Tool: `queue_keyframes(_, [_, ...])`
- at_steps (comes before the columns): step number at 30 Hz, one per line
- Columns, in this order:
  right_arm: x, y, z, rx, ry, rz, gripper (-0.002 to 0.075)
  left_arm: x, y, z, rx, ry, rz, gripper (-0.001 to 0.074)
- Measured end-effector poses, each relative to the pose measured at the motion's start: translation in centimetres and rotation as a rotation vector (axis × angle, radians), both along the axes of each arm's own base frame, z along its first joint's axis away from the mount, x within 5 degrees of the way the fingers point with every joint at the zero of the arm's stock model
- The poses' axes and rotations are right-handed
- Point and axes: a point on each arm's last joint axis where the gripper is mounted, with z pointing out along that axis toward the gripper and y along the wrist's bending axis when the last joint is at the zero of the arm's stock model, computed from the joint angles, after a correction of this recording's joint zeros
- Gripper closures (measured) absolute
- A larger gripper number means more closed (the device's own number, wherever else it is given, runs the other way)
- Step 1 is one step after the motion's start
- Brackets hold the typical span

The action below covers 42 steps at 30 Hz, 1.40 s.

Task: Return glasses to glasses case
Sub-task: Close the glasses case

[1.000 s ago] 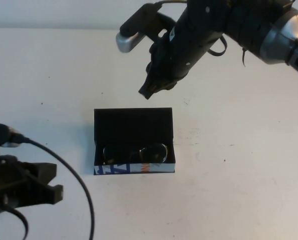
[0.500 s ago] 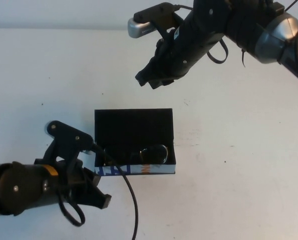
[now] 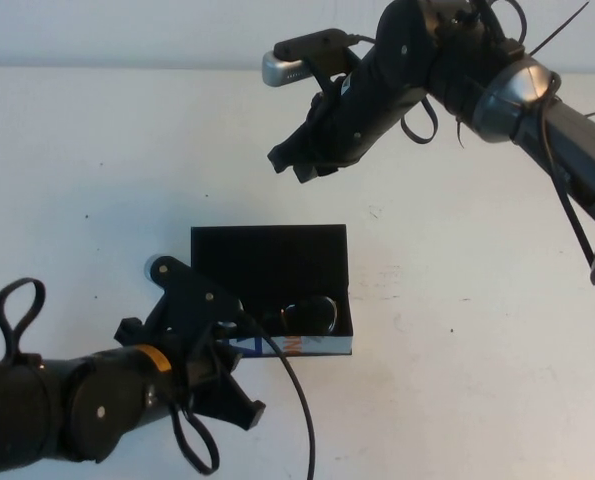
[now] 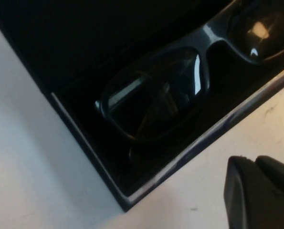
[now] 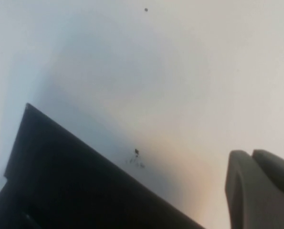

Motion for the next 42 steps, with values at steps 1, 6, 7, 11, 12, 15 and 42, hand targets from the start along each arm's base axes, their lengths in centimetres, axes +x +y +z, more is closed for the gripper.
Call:
queue_keyframes(1, [0.2,0.0,-0.4,-0.001,0.007,-0.002,0.0737,0.0,-0.2,0.0,-0.002,-0.01,-0.004,0.0736])
queue_keyframes(6, [0.8,-0.4,-1.4,-0.005,0.023,-0.016,0.0737,0.2,-0.6,-0.3,-0.005,-0.03,0.0,0.0736])
queue_keyframes(7, [0.8,-0.4,-1.4,-0.003,0.02,-0.018,0.0737,0.4,-0.6,-0.4,-0.008,-0.035,0.007,0.0736])
queue_keyframes(11, [1.1,-0.4,-1.3,0.008,-0.001,-0.026,0.0737,0.8,-0.7,-1.0,-0.013,-0.044,0.033,0.0736])
queue_keyframes(12, [1.1,-0.4,-1.3,0.012,-0.003,-0.027,0.0737,0.8,-0.8,-1.1,-0.011,-0.043,0.035,0.0736])
queue_keyframes(15, [1.2,-0.3,-1.3,0.027,-0.009,-0.032,0.0737,0.9,-0.8,-1.6,-0.003,-0.035,0.038,0.0736])
queue_keyframes(42, [2.9,1.1,-8.8,0.038,0.1,-0.055,0.0737,1.2,-0.8,-1.5,-0.014,-0.073,0.05,0.0736])
